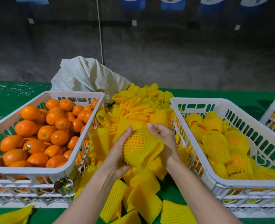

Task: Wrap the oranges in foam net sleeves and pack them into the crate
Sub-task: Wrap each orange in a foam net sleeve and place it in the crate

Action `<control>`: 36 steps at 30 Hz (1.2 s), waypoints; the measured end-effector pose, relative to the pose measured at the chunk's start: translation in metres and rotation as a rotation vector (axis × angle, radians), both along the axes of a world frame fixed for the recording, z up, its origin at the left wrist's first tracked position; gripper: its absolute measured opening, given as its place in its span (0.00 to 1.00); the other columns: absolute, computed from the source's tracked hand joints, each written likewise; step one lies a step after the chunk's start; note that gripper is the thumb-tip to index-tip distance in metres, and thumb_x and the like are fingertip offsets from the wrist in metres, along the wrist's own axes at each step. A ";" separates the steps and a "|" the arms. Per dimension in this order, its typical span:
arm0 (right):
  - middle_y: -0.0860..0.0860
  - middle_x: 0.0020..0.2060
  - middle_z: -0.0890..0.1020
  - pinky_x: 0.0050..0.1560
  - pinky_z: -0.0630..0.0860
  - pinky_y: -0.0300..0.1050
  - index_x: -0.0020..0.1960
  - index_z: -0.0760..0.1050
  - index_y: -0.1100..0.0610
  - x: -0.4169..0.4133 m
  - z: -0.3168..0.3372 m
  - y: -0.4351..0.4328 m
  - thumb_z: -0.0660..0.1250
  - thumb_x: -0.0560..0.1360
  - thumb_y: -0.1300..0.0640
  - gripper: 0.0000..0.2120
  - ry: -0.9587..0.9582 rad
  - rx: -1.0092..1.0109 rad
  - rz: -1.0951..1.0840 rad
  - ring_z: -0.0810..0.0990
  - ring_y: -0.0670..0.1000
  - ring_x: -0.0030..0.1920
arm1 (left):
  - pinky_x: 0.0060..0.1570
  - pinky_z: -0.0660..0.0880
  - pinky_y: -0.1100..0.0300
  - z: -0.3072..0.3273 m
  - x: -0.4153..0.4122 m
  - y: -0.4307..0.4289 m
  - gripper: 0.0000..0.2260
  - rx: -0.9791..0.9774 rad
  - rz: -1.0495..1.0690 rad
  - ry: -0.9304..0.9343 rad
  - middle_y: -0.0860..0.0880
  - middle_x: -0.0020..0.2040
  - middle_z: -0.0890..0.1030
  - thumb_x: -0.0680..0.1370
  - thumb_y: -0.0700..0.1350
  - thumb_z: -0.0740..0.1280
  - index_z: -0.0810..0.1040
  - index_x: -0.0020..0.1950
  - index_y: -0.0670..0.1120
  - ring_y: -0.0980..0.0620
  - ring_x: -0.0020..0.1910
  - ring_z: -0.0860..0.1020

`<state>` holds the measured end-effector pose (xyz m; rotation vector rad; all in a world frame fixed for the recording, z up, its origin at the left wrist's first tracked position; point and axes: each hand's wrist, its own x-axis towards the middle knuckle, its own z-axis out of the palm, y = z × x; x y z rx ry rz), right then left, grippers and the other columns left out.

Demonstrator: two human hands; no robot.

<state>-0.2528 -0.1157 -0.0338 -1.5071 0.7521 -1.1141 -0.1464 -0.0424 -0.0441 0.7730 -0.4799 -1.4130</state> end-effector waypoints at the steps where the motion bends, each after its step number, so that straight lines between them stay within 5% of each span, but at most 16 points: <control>1: 0.53 0.25 0.68 0.33 0.62 0.44 0.27 0.69 0.57 0.003 0.001 0.001 0.65 0.77 0.53 0.20 -0.005 0.015 -0.007 0.65 0.49 0.30 | 0.39 0.82 0.53 0.003 -0.002 0.000 0.17 0.011 0.021 0.065 0.42 0.42 0.85 0.64 0.56 0.69 0.87 0.41 0.44 0.46 0.40 0.84; 6: 0.67 0.39 0.81 0.43 0.76 0.53 0.41 0.72 0.74 0.013 -0.019 0.013 0.59 0.80 0.54 0.22 -0.081 0.241 -0.133 0.79 0.60 0.41 | 0.39 0.78 0.53 0.001 -0.008 -0.008 0.12 0.160 0.267 0.101 0.43 0.36 0.84 0.74 0.54 0.67 0.78 0.50 0.46 0.46 0.33 0.83; 8: 0.56 0.37 0.84 0.42 0.79 0.45 0.39 0.79 0.63 0.007 -0.032 0.016 0.56 0.80 0.51 0.21 -0.042 0.249 -0.080 0.81 0.60 0.49 | 0.43 0.78 0.50 0.001 -0.006 -0.008 0.10 0.183 0.318 0.036 0.44 0.37 0.85 0.74 0.53 0.68 0.79 0.48 0.47 0.45 0.36 0.83; 10: 0.45 0.39 0.85 0.45 0.78 0.38 0.40 0.82 0.50 0.002 -0.036 0.019 0.53 0.73 0.37 0.24 0.002 0.332 0.076 0.83 0.49 0.48 | 0.48 0.78 0.49 -0.001 -0.003 -0.008 0.10 0.218 0.411 -0.055 0.46 0.35 0.85 0.74 0.53 0.70 0.79 0.45 0.48 0.44 0.40 0.82; 15: 0.44 0.45 0.85 0.53 0.77 0.49 0.46 0.79 0.44 0.013 -0.038 0.030 0.52 0.66 0.29 0.26 -0.072 0.590 0.146 0.81 0.48 0.51 | 0.34 0.58 0.52 -0.016 0.000 -0.008 0.24 0.084 0.757 -0.898 0.44 0.26 0.62 0.76 0.54 0.67 0.64 0.26 0.44 0.49 0.29 0.62; 19: 0.52 0.46 0.83 0.52 0.78 0.52 0.42 0.76 0.48 0.022 -0.044 0.030 0.54 0.74 0.33 0.21 -0.098 0.657 -0.074 0.81 0.54 0.47 | 0.35 0.55 0.55 -0.023 0.000 -0.010 0.26 0.073 0.880 -1.246 0.46 0.28 0.63 0.74 0.53 0.70 0.58 0.25 0.47 0.48 0.32 0.63; 21: 0.53 0.42 0.83 0.42 0.78 0.47 0.42 0.76 0.50 0.023 -0.046 0.027 0.58 0.75 0.36 0.19 -0.152 0.708 -0.117 0.81 0.53 0.42 | 0.35 0.54 0.55 -0.027 -0.005 -0.012 0.26 0.162 0.820 -1.113 0.47 0.28 0.60 0.73 0.57 0.69 0.57 0.27 0.47 0.50 0.31 0.60; 23: 0.53 0.38 0.83 0.36 0.76 0.46 0.43 0.76 0.53 0.020 -0.044 0.022 0.60 0.76 0.39 0.18 -0.219 0.762 -0.135 0.81 0.54 0.38 | 0.34 0.56 0.54 -0.031 -0.004 -0.012 0.23 0.253 0.639 -0.788 0.47 0.30 0.62 0.71 0.60 0.70 0.64 0.31 0.46 0.50 0.31 0.61; 26: 0.53 0.39 0.81 0.37 0.74 0.46 0.44 0.76 0.53 0.013 -0.038 0.014 0.58 0.77 0.40 0.18 -0.330 0.842 -0.136 0.79 0.54 0.40 | 0.39 0.63 0.55 -0.029 -0.002 -0.009 0.17 0.348 0.380 -0.525 0.49 0.35 0.69 0.73 0.57 0.70 0.70 0.38 0.46 0.51 0.36 0.67; 28: 0.52 0.41 0.81 0.41 0.74 0.46 0.45 0.76 0.51 0.011 -0.037 0.012 0.58 0.77 0.40 0.16 -0.351 0.859 -0.099 0.79 0.53 0.43 | 0.41 0.68 0.57 -0.027 -0.003 -0.013 0.12 0.325 0.383 -0.302 0.49 0.38 0.77 0.76 0.52 0.67 0.74 0.39 0.46 0.50 0.39 0.75; 31: 0.52 0.43 0.81 0.40 0.73 0.45 0.46 0.76 0.50 0.011 -0.036 0.012 0.59 0.76 0.41 0.14 -0.373 0.886 -0.038 0.78 0.54 0.45 | 0.54 0.75 0.46 -0.022 -0.006 -0.023 0.13 0.335 0.459 0.082 0.42 0.54 0.80 0.79 0.50 0.64 0.76 0.57 0.41 0.43 0.54 0.79; 33: 0.53 0.45 0.81 0.41 0.74 0.46 0.49 0.77 0.51 0.012 -0.035 0.014 0.59 0.75 0.42 0.15 -0.415 0.920 0.013 0.78 0.56 0.47 | 0.57 0.74 0.45 -0.024 -0.006 -0.026 0.14 0.349 0.534 0.063 0.40 0.51 0.81 0.79 0.50 0.65 0.76 0.54 0.40 0.41 0.53 0.79; 36: 0.58 0.54 0.80 0.58 0.73 0.54 0.57 0.77 0.54 0.012 -0.032 0.018 0.60 0.74 0.42 0.20 -0.475 0.997 0.091 0.77 0.60 0.56 | 0.43 0.68 0.52 -0.032 -0.010 -0.024 0.17 0.255 0.628 -0.364 0.42 0.40 0.75 0.80 0.53 0.61 0.71 0.40 0.40 0.46 0.40 0.72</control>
